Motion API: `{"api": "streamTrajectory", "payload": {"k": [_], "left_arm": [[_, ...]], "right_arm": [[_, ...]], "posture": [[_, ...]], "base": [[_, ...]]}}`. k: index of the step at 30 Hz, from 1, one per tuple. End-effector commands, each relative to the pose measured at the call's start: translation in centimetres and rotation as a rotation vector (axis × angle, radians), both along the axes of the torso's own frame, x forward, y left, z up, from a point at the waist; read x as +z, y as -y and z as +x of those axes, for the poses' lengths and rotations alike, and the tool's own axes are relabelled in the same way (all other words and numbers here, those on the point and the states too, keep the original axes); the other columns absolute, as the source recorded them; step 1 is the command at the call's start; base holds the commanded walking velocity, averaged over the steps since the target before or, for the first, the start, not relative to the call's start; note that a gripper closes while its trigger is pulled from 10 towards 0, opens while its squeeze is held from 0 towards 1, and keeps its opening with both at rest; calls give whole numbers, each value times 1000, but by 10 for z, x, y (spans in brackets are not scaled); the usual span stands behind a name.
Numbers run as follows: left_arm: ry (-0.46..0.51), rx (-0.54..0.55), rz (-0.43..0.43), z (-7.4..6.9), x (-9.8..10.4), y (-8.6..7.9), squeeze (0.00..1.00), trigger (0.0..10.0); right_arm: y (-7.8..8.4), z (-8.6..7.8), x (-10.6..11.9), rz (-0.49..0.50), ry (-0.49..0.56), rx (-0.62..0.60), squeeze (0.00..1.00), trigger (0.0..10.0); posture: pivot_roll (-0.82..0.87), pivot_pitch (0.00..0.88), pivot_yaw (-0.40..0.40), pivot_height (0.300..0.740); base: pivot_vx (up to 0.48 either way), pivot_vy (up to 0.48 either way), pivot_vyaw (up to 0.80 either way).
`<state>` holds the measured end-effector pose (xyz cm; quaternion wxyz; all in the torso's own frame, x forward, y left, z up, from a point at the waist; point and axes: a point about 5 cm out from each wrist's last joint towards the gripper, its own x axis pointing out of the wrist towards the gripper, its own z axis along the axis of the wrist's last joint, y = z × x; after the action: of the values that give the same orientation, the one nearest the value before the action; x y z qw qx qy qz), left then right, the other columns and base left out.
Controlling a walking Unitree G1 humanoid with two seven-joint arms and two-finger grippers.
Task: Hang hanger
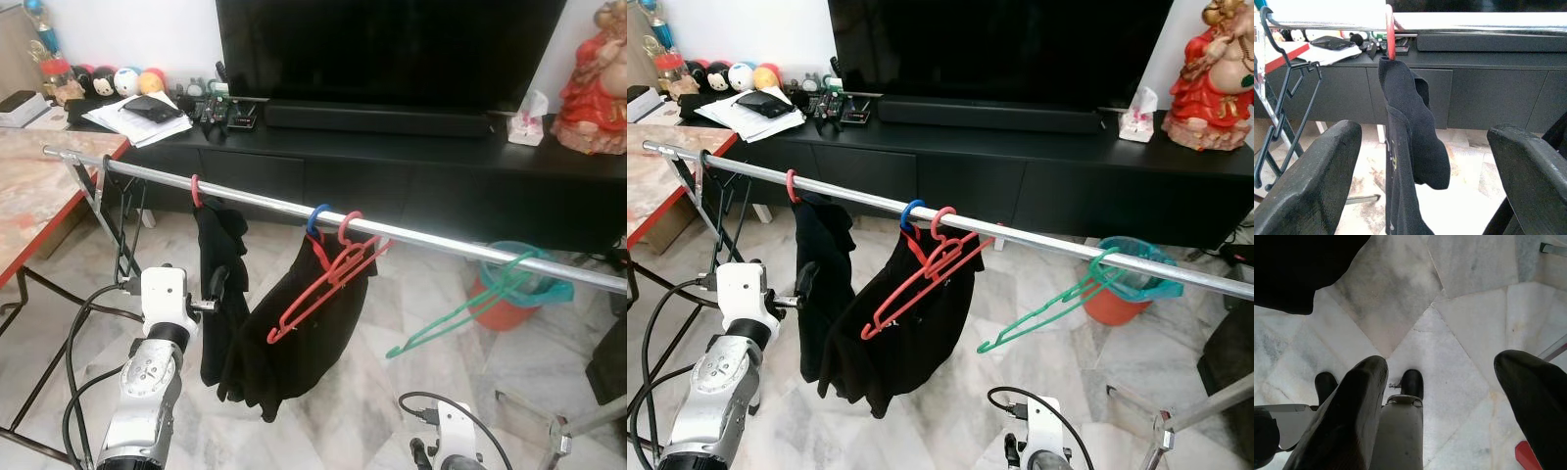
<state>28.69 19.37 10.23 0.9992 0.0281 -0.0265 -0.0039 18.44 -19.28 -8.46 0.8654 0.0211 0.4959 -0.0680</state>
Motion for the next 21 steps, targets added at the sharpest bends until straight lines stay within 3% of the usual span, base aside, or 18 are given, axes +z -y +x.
{"api": "streamTrajectory", "payload": {"k": [1, 7, 21], "left_arm": [[-4, 3, -2, 2, 1, 0, 0, 10000], [-2, 10, 0, 3, 2, -3, 0, 10000], [9, 25, 3, 4, 4, -5, 0, 10000]], "right_arm": [[1, -2, -1, 1, -9, -6, 0, 10000], [1, -2, -1, -5, -15, 0, 0, 10000], [0, -2, -1, 6, -15, 1, 0, 10000]], "posture": [[21, 0, -10, 740], [21, 0, -8, 740], [22, 0, -7, 740]], "base": [[0, 0, 0], [0, 0, 0], [310, 0, 0]]}}
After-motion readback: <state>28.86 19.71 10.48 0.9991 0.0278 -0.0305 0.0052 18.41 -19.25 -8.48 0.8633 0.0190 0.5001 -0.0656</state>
